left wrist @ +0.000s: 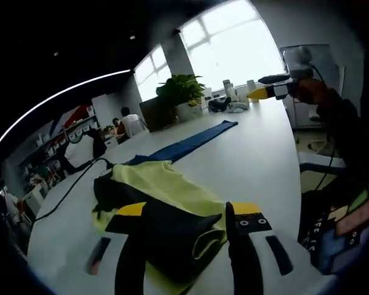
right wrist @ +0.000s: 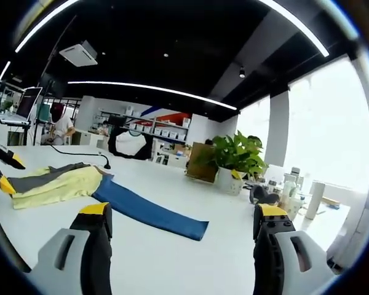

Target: Fold the garment on the visible template until the final outline fits inside the template.

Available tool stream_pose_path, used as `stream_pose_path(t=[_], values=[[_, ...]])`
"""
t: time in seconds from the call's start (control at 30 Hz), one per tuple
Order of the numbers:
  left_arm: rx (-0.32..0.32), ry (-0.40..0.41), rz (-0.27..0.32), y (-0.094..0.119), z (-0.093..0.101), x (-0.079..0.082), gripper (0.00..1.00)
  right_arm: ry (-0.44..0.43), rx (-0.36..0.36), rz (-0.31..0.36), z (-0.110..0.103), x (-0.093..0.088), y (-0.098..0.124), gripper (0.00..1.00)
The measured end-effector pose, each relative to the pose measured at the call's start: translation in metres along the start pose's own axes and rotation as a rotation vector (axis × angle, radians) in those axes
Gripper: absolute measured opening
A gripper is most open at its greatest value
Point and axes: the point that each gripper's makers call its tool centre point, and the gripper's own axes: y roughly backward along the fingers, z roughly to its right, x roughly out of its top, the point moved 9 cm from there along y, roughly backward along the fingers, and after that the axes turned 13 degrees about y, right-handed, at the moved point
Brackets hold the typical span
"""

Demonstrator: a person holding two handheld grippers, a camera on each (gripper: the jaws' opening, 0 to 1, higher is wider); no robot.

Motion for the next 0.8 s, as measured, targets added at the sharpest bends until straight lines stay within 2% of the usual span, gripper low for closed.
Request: stream_pose_path(t=[0.07, 0.13, 0.23, 0.3, 0.33, 0.5, 0.57, 0.67, 0.73, 0.8], values=[[-0.01, 0.003, -0.016, -0.001, 0.001, -0.001, 0.39, -0.007, 0.008, 0.003, -0.001, 0.0, 0.0, 0.98], [-0.029, 0.003, -0.033, -0.001, 0.003, -0.003, 0.23, -0.012, 0.011, 0.002, -0.001, -0.001, 0.0, 0.98], [-0.041, -0.015, -0.075, -0.001, 0.005, -0.006, 0.22, -0.018, 0.006, 0.0, 0.0, -0.002, 0.0, 0.98], [-0.05, -0.084, -0.116, 0.0, 0.008, -0.009, 0.25, -0.02, 0.007, 0.001, 0.001, -0.002, 0.001, 0.98], [-0.053, -0.089, -0.112, 0.0, 0.01, -0.009, 0.26, -0.022, 0.007, 0.0, 0.001, -0.003, 0.001, 0.98], [-0.053, -0.078, -0.146, -0.004, 0.009, -0.012, 0.2, -0.034, 0.009, -0.002, 0.002, -0.004, 0.001, 0.97], [-0.056, -0.062, -0.147, -0.003, 0.008, -0.01, 0.19, -0.034, 0.01, -0.004, 0.001, -0.004, 0.0, 0.97], [-0.028, -0.049, -0.133, 0.0, 0.007, -0.004, 0.1, -0.04, 0.013, 0.005, 0.001, -0.002, 0.001, 0.96], [-0.025, -0.056, -0.139, 0.001, 0.006, -0.004, 0.07, -0.04, 0.01, 0.005, 0.002, -0.002, 0.002, 0.96], [-0.02, -0.03, -0.101, 0.003, 0.004, -0.001, 0.07, -0.044, 0.006, 0.003, 0.003, -0.002, 0.003, 0.96]])
